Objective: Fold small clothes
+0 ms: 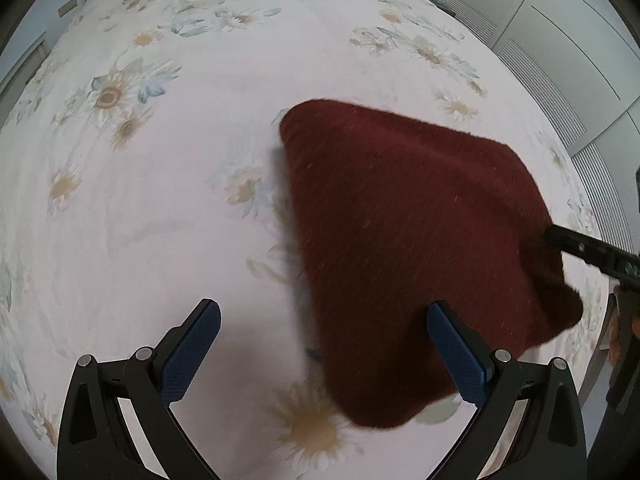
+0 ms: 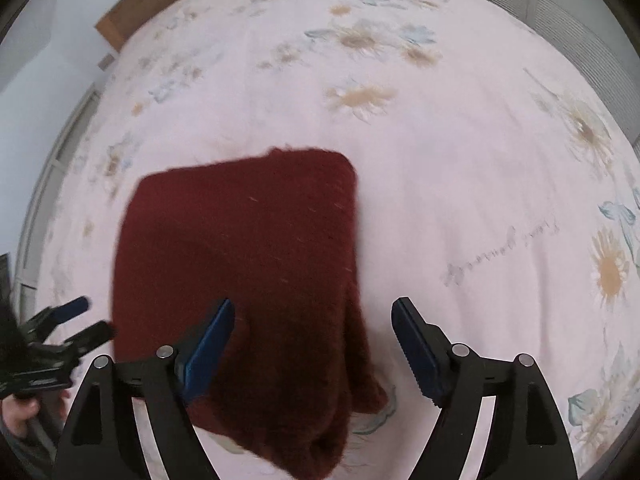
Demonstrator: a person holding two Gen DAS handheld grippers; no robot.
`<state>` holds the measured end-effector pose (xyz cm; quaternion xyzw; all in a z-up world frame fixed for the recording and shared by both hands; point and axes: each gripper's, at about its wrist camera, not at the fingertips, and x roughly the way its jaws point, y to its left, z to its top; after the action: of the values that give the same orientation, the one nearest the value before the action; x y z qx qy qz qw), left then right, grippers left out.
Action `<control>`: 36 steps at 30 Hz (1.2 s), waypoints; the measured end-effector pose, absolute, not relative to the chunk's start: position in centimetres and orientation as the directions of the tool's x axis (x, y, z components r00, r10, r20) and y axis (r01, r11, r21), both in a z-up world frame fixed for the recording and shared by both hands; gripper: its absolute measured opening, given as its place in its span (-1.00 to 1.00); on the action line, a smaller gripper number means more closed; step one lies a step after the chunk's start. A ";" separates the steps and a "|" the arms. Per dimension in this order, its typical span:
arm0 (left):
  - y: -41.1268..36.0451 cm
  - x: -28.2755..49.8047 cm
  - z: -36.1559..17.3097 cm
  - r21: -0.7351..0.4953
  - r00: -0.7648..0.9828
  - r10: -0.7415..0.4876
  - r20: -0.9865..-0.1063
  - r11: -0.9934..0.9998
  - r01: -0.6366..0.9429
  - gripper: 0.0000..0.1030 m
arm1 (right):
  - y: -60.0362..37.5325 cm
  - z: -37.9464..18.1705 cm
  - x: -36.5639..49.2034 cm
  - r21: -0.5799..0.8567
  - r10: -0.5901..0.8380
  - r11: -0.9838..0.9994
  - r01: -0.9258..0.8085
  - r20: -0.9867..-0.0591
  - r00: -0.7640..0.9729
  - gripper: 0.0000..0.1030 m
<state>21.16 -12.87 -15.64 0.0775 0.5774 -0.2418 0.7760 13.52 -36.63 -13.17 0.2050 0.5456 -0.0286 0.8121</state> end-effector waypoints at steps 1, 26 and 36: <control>-13.5 21.7 -15.7 -0.157 0.217 -0.283 -0.934 0.872 0.463 0.97 | -36.2 -13.2 13.6 0.296 0.177 0.920 0.257 -0.899 0.400 0.72; -15.5 23.3 -23.0 -0.246 0.141 -0.348 -0.927 0.846 0.473 0.94 | -35.5 -21.7 14.8 0.414 0.335 0.876 0.246 -0.891 0.307 0.43; -16.5 23.3 -21.3 -0.254 0.142 -0.383 -0.913 0.803 0.539 0.15 | -34.5 -19.5 14.6 0.398 0.315 0.887 0.235 -0.893 0.322 -0.24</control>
<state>23.30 -16.50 -21.26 0.0670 0.5789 -0.3063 0.7527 14.61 -34.45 -19.53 0.2365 0.5817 0.0257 0.7778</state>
